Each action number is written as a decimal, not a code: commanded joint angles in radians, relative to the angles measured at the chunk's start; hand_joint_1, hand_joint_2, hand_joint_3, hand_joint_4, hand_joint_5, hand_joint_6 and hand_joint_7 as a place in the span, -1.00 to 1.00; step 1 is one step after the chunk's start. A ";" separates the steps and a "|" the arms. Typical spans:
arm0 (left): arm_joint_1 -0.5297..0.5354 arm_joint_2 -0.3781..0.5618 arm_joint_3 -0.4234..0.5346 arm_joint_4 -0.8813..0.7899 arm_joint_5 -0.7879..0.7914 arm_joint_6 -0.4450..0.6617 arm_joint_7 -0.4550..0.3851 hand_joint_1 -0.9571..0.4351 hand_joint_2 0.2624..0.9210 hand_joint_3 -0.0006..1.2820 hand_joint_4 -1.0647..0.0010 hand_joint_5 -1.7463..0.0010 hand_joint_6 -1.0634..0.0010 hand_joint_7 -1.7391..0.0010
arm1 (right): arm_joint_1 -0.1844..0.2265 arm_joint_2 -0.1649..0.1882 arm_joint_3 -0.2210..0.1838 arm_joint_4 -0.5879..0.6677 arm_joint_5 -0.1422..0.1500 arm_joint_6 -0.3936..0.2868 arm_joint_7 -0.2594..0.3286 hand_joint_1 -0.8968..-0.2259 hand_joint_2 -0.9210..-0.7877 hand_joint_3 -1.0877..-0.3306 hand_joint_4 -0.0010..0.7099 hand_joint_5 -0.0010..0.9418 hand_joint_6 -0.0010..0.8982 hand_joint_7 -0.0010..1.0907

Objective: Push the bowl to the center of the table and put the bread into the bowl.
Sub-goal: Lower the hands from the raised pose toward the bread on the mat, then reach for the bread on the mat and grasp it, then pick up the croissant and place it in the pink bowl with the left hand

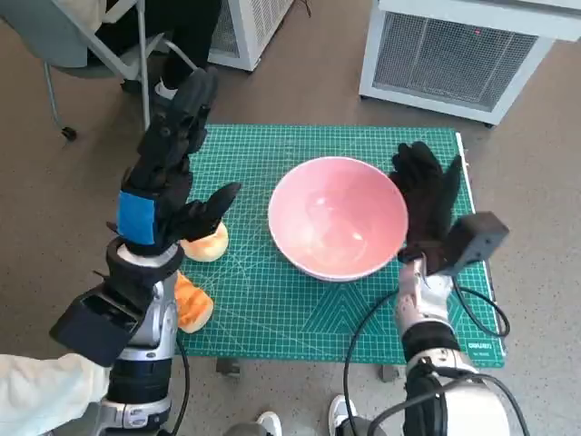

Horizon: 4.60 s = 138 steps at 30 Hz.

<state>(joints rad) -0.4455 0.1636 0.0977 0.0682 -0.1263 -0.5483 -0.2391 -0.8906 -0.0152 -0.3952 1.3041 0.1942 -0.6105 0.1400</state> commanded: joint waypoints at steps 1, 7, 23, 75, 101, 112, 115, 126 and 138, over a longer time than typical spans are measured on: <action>0.020 0.015 0.010 -0.030 0.012 0.003 0.011 -0.35 1.00 -0.57 0.52 1.00 0.28 0.98 | -0.014 0.017 0.005 0.022 -0.012 0.042 -0.029 0.16 -1.00 -0.37 -0.53 -0.99 -0.97 -0.12; 0.056 0.039 0.025 -0.060 0.005 0.001 0.005 -0.38 1.00 -0.56 0.53 1.00 0.29 0.98 | -0.032 0.009 0.020 0.019 -0.026 0.058 -0.040 0.17 -1.00 -0.38 -0.56 -1.00 -0.95 -0.14; 0.251 0.433 0.151 -0.162 -0.037 0.013 -0.282 -0.39 1.00 -0.53 0.56 1.00 0.35 1.00 | -0.051 -0.037 0.084 -0.140 -0.059 -0.196 0.008 0.15 -1.00 -0.46 -0.38 -0.95 -0.99 0.02; 0.311 0.706 -0.205 -0.055 0.449 0.238 -0.473 -0.14 0.75 -0.98 0.28 0.97 0.15 0.94 | 0.117 -0.090 0.249 -0.718 0.099 -0.241 0.333 0.00 -1.00 -0.26 -0.30 -0.88 -1.00 0.18; 0.294 0.702 -0.226 0.016 0.542 0.164 -0.326 0.37 1.00 -0.72 0.05 -0.63 -0.07 -0.34 | 0.135 -0.095 0.254 -0.732 0.070 -0.238 0.307 0.02 -1.00 -0.29 -0.36 -0.87 -1.00 0.14; 0.211 0.707 -0.093 -0.202 0.372 0.232 -0.389 0.37 1.00 -0.70 0.08 -0.64 -0.05 -0.37 | 0.136 -0.099 0.254 -0.740 0.073 -0.231 0.305 0.02 -1.00 -0.31 -0.38 -0.86 -1.00 0.14; 0.168 0.692 -0.072 -0.235 0.342 0.240 -0.378 0.37 1.00 -0.71 0.05 -0.56 -0.04 -0.43 | 0.135 -0.101 0.253 -0.737 0.075 -0.232 0.307 0.02 -1.00 -0.31 -0.38 -0.85 -1.00 0.13; -0.136 0.522 -0.105 -0.214 0.323 0.222 -0.259 0.37 1.00 -0.76 -0.04 -0.42 -0.06 -0.50 | 0.140 -0.106 0.252 -0.748 0.084 -0.226 0.313 0.04 -1.00 -0.34 -0.41 -0.82 -1.00 0.08; -0.456 0.314 -0.296 0.130 0.432 0.084 -0.202 0.38 1.00 -0.85 -0.16 -0.37 -0.20 -0.39 | 0.163 -0.104 0.255 -0.808 0.090 -0.203 0.309 0.06 -1.00 -0.39 -0.48 -0.78 -1.00 0.07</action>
<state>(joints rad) -0.8406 0.5147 -0.1484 0.1206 0.2641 -0.4554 -0.4431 -0.7586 -0.1148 -0.1427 0.5069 0.2768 -0.8274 0.4497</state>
